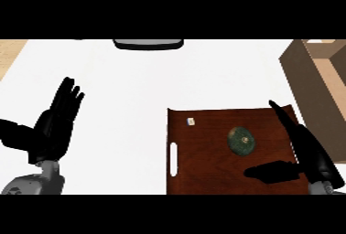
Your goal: Pick the squash from the tray and place it in the cardboard box
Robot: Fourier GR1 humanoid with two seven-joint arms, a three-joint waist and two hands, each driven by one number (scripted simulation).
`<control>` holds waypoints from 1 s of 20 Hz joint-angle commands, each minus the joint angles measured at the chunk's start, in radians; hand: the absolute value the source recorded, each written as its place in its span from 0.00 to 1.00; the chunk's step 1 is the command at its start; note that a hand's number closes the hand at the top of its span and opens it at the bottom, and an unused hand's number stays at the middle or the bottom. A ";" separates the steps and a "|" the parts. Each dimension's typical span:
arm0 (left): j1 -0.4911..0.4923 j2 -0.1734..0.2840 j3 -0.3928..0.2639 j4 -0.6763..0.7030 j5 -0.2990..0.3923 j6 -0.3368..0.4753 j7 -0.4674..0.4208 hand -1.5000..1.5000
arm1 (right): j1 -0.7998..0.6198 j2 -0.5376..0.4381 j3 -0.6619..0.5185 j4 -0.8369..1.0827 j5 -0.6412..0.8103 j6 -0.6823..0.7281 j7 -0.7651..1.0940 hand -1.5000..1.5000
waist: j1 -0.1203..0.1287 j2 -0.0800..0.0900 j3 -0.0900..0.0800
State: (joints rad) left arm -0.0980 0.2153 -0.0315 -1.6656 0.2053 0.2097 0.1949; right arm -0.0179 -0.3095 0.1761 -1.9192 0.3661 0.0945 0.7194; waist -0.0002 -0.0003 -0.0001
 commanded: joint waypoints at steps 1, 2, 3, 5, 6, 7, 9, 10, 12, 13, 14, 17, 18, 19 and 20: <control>0.039 0.015 0.058 0.003 0.033 -0.077 -0.009 0.50 | -0.019 0.037 -0.022 0.056 0.026 0.023 -0.030 0.00 | 0.002 0.000 0.000; -0.070 -0.030 0.012 0.000 -0.026 0.018 0.071 0.50 | -0.035 0.033 -0.024 -0.008 0.036 0.039 0.042 0.00 | -0.001 0.000 0.000; 0.039 -0.020 0.018 -0.023 -0.019 -0.031 -0.004 0.50 | -0.043 0.021 -0.054 0.120 0.046 0.031 -0.067 0.00 | 0.003 0.000 0.000; -0.037 -0.038 0.033 0.024 -0.028 -0.023 0.013 0.50 | -0.051 0.064 -0.018 0.117 0.101 0.024 -0.035 0.00 | 0.000 0.000 0.000; -0.005 -0.008 0.044 -0.010 -0.013 -0.049 0.043 0.50 | -0.081 0.092 0.012 0.134 0.142 0.000 0.001 0.00 | 0.003 0.000 0.000; 0.026 -0.045 0.032 -0.007 -0.047 -0.035 -0.020 0.50 | -0.054 0.061 -0.043 0.119 0.102 0.047 -0.035 0.00 | 0.001 0.000 0.000; -0.006 -0.035 0.058 0.045 -0.023 -0.066 -0.004 0.50 | 0.030 0.059 -0.022 0.033 0.111 0.067 -0.018 0.00 | -0.002 0.000 0.000; 0.011 -0.030 0.086 0.091 -0.004 -0.113 -0.088 0.50 | -0.057 0.093 -0.035 0.133 0.132 0.032 -0.048 0.00 | 0.001 0.000 0.000; -0.030 -0.078 0.025 0.054 -0.069 -0.043 -0.018 0.50 | -0.026 0.067 -0.083 0.107 0.097 0.077 -0.072 0.00 | -0.001 0.000 0.000; 0.049 -0.043 0.059 -0.045 -0.033 -0.072 -0.008 0.50 | -0.073 0.134 0.001 0.105 0.168 0.039 0.019 0.00 | 0.004 -0.001 0.000; -0.049 -0.052 0.083 0.081 -0.034 -0.079 -0.024 0.50 | -0.088 0.131 -0.042 0.193 0.148 0.040 -0.069 0.00 | 0.000 0.000 0.000; 0.040 -0.058 0.083 -0.013 -0.022 -0.106 -0.008 0.50 | -0.070 0.132 -0.052 0.160 0.144 0.078 -0.068 0.00 | 0.002 0.000 0.000; -0.040 -0.053 0.090 0.028 -0.038 -0.083 0.020 0.50 | 0.003 0.108 -0.061 0.142 0.127 0.089 -0.117 0.00 | -0.002 0.000 0.000; 0.011 -0.071 0.071 0.039 -0.054 -0.096 -0.032 0.50 | -0.068 0.168 -0.013 0.235 0.202 0.022 -0.113 0.00 | 0.002 0.000 0.000; -0.033 -0.043 0.115 0.054 -0.029 -0.114 -0.007 0.50 | -0.070 0.120 -0.094 0.248 0.145 0.070 -0.150 0.00 | 0.000 0.000 0.000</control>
State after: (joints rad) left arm -0.1040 0.1659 0.0533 -1.6332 0.1722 0.1162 0.1841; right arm -0.0636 -0.1856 0.1289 -1.7373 0.5146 0.1479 0.6165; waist 0.0005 -0.0003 0.0000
